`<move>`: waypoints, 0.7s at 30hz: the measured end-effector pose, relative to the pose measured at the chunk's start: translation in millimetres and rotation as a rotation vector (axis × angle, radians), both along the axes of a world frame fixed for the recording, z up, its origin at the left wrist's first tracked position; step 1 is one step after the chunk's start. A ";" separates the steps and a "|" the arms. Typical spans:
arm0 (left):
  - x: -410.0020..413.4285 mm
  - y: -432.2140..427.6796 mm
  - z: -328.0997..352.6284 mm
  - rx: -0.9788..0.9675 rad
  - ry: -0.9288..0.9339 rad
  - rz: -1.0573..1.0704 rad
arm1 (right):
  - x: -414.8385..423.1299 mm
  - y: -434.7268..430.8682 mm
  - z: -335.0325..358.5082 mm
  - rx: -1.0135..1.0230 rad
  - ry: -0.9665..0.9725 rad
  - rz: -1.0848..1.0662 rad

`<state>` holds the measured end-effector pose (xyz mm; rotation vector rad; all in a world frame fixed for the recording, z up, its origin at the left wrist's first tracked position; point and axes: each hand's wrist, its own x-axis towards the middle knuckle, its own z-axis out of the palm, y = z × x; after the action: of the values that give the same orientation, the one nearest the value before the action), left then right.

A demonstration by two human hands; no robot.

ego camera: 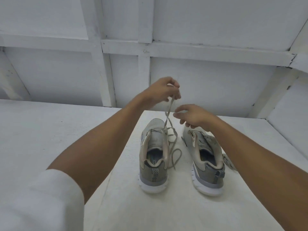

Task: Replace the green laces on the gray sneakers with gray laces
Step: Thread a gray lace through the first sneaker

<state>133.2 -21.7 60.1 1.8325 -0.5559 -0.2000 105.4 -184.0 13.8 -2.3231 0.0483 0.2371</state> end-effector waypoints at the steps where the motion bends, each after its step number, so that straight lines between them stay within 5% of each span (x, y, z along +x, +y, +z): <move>1: -3.9 1.2 7.9 -0.010 -0.019 -0.011 | 2.3 -0.3 0.8 -0.012 -0.024 -0.001; 6: -25.1 -0.1 26.2 0.019 -0.133 -0.065 | 10.8 -6.3 8.9 0.270 0.048 0.073; 12: -47.0 0.9 32.3 -0.008 -0.222 -0.062 | 16.7 3.4 4.9 0.243 0.318 0.146; 21: -102.2 25.9 -2.7 0.181 -0.210 -0.204 | 34.5 -22.3 13.1 0.234 0.125 -0.089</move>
<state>31.0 4.2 57.4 1.9844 -0.8981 -0.2011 140.0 -206.3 26.9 -2.0664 0.1773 0.3251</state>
